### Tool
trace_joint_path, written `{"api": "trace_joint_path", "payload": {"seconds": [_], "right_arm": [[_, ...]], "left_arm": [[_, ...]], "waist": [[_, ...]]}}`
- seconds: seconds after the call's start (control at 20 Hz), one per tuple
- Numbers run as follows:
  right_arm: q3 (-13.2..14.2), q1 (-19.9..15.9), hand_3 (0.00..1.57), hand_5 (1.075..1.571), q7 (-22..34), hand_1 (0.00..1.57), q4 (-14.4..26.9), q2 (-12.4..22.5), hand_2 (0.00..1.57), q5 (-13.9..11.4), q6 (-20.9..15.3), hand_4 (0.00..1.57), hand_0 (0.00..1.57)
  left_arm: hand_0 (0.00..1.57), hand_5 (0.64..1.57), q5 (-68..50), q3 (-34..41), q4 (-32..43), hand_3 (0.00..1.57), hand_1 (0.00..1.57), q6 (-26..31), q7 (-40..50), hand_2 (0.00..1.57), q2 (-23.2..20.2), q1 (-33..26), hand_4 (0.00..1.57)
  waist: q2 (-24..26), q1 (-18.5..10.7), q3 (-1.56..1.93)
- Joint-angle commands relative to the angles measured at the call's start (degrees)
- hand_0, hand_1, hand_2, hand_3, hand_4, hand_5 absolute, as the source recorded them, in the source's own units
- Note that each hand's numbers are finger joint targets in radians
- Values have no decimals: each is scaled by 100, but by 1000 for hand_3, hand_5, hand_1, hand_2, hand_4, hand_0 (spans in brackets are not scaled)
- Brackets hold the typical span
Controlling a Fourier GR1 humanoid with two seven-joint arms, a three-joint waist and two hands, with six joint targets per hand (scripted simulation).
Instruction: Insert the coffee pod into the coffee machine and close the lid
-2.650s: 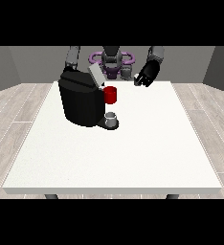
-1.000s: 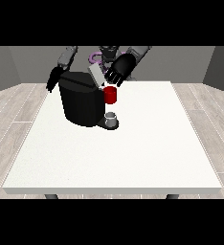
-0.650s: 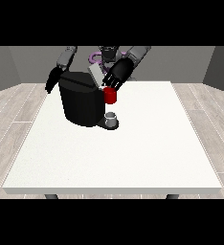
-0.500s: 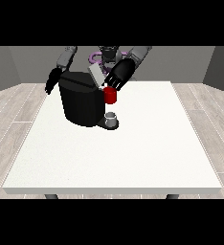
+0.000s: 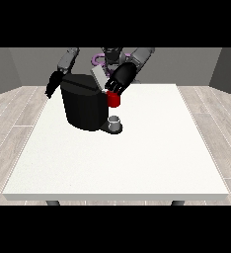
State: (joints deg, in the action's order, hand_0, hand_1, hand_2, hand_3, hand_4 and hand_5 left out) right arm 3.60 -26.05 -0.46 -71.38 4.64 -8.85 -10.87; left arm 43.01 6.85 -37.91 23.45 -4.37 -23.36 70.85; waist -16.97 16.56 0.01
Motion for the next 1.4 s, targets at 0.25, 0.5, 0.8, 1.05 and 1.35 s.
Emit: {"api": "trace_joint_path", "payload": {"seconds": [0.25,0.5,0.8,1.05,1.35], "right_arm": [[-26,-99,0,1571,-16,0,-3,87,0,-22,98,0,0],[62,-131,0,1571,-11,0,-28,4,0,49,-12,0,0],[58,-182,0,1571,23,0,-71,41,0,35,10,0,0],[-113,-157,0,1571,224,0,-357,-45,0,-45,-9,0,0],[27,-138,0,1571,61,0,-119,96,0,-54,-3,61,0]], "left_arm": [[1217,1571,60,72,74,1195,1217,19,-174,1242,-323,313,357],[1241,1571,140,86,38,1199,1241,-313,-78,1255,-228,392,290],[1210,1571,628,-356,49,1093,1210,-545,-323,1220,-248,143,0],[1135,1571,646,-209,292,998,1135,-538,-681,1146,-668,189,0],[1138,1571,503,-60,175,963,1138,-706,-529,1136,-338,294,0]], "waist": [[-119,67,1],[-113,163,3],[-260,121,3],[-415,258,-1],[-307,147,1]]}}
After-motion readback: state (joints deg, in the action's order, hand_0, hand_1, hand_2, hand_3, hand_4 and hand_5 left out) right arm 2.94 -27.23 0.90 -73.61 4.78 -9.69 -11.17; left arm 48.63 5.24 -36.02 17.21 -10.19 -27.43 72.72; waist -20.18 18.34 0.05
